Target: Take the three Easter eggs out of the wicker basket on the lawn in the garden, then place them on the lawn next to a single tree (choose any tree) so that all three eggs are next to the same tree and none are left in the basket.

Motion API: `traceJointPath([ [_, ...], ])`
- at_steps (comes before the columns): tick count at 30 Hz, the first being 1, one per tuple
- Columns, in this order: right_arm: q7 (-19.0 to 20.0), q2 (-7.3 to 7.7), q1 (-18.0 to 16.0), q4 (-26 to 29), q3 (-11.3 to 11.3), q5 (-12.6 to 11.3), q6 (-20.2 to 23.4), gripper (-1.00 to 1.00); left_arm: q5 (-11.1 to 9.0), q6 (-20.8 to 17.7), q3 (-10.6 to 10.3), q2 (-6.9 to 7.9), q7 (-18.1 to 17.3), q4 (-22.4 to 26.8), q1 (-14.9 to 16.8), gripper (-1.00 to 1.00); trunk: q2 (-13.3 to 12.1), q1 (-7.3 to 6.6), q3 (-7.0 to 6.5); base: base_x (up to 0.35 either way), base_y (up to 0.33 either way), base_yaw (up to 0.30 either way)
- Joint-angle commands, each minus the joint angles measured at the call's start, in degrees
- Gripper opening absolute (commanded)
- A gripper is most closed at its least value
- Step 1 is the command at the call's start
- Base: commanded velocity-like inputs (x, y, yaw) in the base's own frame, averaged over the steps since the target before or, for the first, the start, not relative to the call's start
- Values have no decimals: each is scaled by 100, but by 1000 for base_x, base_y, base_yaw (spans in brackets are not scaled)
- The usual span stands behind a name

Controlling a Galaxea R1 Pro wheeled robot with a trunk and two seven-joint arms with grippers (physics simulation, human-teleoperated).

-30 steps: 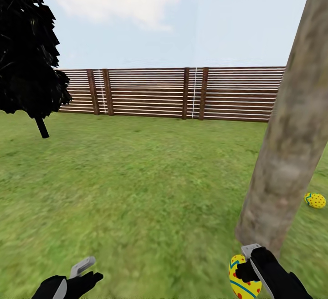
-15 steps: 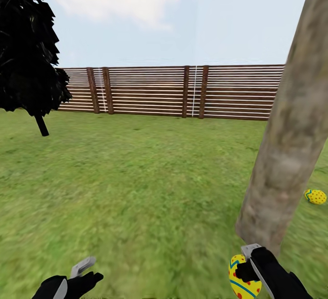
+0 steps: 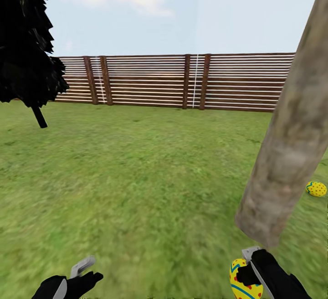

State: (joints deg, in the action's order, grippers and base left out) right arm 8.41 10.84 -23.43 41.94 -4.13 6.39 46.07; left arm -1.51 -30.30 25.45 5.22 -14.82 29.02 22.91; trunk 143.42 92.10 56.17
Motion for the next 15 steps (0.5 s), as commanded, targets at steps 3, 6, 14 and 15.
traceJointPath([
  [3, 47, 5, -1, 8, -18, 59, 25, -100, -10, -44, 26, -3, -15, 7, 2, 100, 7, 6, 73, 0, 0, 0],
  [6, 47, 5, -3, 7, -18, 61, 25, -100, -7, -46, 25, -6, -13, 7, 3, 100, 11, 14, 139, 0, 0, 0],
  [14, 47, 5, -2, 7, -18, 64, 25, -100, -6, -46, 22, -12, -13, 7, 3, 100, 22, 35, 317, 0, 0, 0],
  [15, 47, 5, -3, 7, -18, 64, 25, -100, -6, -46, 22, -12, -13, 7, 3, 100, 23, 37, 339, 0, 0, 0],
])
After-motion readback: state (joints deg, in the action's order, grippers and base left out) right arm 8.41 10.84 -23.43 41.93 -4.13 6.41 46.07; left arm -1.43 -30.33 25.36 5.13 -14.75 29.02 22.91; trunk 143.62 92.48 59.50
